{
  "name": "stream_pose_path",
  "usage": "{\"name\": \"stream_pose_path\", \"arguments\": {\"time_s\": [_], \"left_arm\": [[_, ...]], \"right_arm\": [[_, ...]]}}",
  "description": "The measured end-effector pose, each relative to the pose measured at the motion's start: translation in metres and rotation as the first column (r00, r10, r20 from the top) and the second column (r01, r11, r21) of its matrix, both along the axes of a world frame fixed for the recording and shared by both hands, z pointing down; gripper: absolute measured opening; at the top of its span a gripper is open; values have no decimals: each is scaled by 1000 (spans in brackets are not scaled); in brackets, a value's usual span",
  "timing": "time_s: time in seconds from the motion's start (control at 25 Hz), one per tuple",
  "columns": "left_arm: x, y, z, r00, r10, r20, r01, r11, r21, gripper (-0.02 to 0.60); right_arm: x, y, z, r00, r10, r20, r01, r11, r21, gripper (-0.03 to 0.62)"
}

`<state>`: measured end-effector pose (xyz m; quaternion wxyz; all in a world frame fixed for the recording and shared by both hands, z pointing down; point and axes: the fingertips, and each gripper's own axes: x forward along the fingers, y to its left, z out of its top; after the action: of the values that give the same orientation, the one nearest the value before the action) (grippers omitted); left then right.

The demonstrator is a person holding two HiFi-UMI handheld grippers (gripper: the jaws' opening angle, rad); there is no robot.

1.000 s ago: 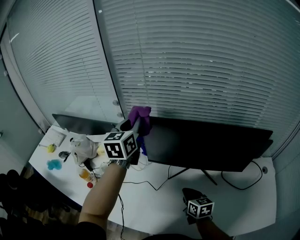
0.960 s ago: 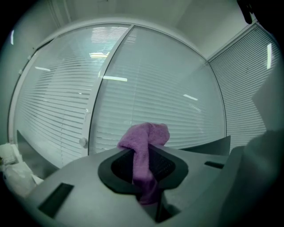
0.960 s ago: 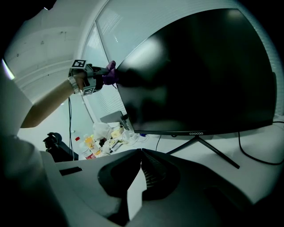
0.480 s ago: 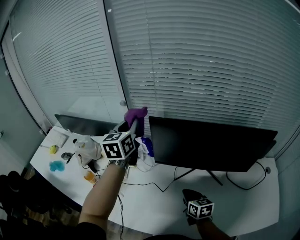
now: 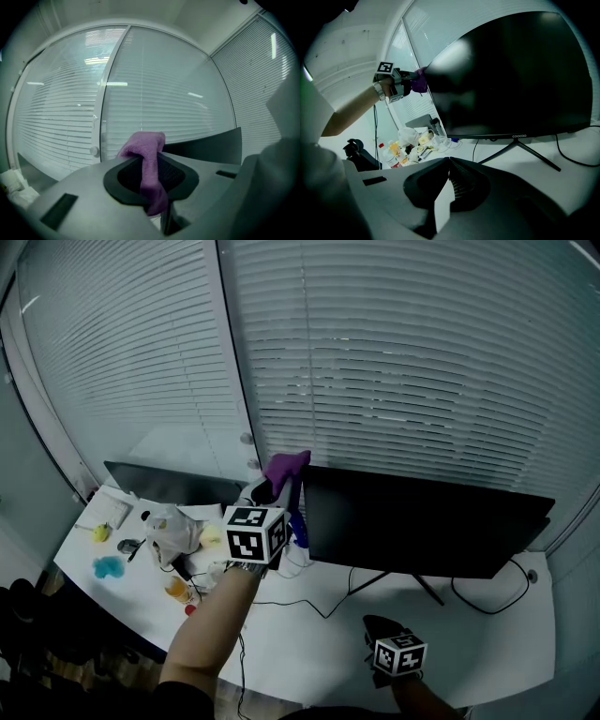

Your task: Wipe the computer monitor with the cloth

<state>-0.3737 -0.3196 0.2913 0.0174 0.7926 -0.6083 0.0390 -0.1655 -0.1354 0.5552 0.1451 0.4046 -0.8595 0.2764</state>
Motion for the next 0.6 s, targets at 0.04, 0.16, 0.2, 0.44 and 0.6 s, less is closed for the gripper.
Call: {"name": "stream_pose_path", "arguments": {"time_s": [0.04,0.16,0.2,0.44,0.6], "left_arm": [[3,1,2,1000,5,9,-5,1000,-1,71],[9,3,11,1000,15,21,-15,1000,-14,71],[9,3,15,1000,17,22,-16,1000,-21,71],[15,8,40,999,24,28,-22,997,-69,71],[18,10,71,999,28,27,-25,994,-105,71]], "right_arm": [[1,1,-1,1000,2,0,-2,1000,1,24],[4,5,-2,1000,11,-8,-11,1000,-2,23],[4,6,-2,1000,14,-9,-14,1000,-5,24],[11,14,-3,999,22,-24,-23,999,-30,24],[12,18,5,999,25,-21,-26,999,-34,23]]}}
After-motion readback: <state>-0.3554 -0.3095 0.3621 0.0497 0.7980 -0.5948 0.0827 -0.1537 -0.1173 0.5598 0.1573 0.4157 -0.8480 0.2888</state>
